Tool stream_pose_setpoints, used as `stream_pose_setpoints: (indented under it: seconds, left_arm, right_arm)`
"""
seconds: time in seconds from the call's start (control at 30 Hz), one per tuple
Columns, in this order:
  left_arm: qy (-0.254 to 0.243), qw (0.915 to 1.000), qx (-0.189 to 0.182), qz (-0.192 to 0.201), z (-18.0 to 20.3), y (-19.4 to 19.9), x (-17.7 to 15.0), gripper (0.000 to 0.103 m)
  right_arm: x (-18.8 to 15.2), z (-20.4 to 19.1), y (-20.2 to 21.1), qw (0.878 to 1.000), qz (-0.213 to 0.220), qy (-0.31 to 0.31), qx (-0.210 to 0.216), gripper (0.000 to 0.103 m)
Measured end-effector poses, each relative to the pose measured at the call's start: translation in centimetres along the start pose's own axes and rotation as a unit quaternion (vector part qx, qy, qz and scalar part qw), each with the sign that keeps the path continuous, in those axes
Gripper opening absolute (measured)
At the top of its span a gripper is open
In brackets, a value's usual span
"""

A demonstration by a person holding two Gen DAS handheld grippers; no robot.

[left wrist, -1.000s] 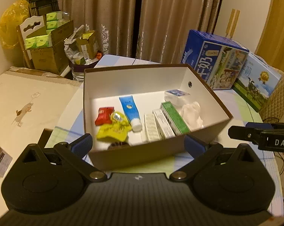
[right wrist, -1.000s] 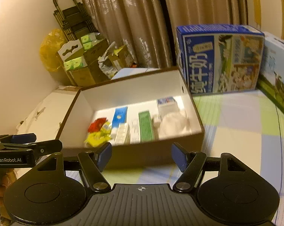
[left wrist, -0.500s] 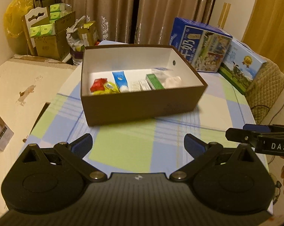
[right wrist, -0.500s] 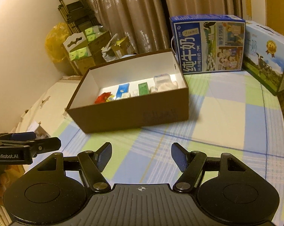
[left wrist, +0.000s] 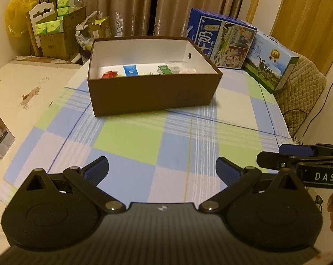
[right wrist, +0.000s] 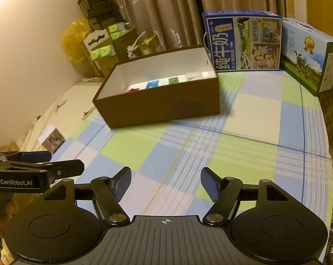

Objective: Organize objects

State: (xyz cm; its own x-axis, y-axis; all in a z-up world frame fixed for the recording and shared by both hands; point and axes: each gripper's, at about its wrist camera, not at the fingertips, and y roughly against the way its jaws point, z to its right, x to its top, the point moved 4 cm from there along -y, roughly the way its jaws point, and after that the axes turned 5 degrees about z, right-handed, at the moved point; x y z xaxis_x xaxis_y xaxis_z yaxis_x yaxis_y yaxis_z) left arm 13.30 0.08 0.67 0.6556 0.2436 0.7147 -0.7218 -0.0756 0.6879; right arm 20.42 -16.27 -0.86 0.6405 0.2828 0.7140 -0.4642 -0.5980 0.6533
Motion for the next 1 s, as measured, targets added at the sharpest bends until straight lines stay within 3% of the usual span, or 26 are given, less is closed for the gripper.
stream_pose_setpoints:
  seconds: [1.0]
  left_arm:
    - [0.003,0.9999,0.016,0.001,1.2,3.4,-3.7,0.102]
  right_arm:
    - [-3.0,-0.6,2.7,1.0,-0.007,0.009,0.006,0.067]
